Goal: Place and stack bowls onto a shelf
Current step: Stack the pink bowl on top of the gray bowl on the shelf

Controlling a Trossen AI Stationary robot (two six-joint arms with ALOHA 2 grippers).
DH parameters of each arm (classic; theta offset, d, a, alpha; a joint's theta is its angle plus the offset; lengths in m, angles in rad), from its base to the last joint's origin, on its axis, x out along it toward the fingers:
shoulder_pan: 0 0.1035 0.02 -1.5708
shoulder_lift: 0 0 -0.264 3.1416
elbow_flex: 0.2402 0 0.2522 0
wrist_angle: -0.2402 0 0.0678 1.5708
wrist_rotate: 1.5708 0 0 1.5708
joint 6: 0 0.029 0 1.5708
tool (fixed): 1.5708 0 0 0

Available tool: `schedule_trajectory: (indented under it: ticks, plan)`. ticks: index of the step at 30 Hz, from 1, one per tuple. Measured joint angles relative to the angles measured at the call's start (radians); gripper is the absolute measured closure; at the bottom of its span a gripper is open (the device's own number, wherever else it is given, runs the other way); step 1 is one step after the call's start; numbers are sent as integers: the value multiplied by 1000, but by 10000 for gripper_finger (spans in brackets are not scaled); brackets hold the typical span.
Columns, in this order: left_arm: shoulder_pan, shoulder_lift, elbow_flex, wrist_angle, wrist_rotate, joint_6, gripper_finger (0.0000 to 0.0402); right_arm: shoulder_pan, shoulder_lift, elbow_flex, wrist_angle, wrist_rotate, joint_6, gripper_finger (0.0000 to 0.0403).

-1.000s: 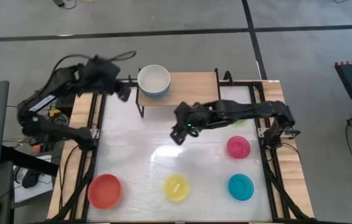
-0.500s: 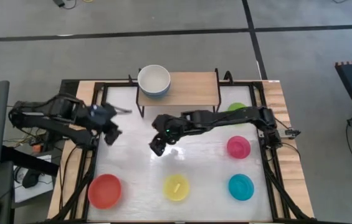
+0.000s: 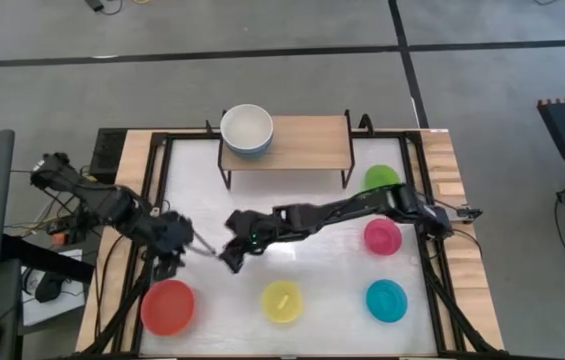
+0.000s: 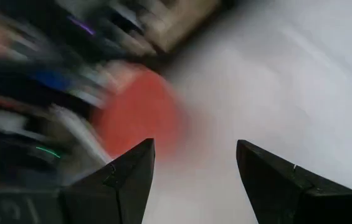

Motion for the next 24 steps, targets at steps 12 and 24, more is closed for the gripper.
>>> schedule_trajectory:
  ticks: [12,24]
  plan:
    - [-174,14,-60,3,29,96,239,49,152,50,134,47,53,149]
    - [-183,15,-60,30,-22,88,239,73,156,59,238,52,33,149]
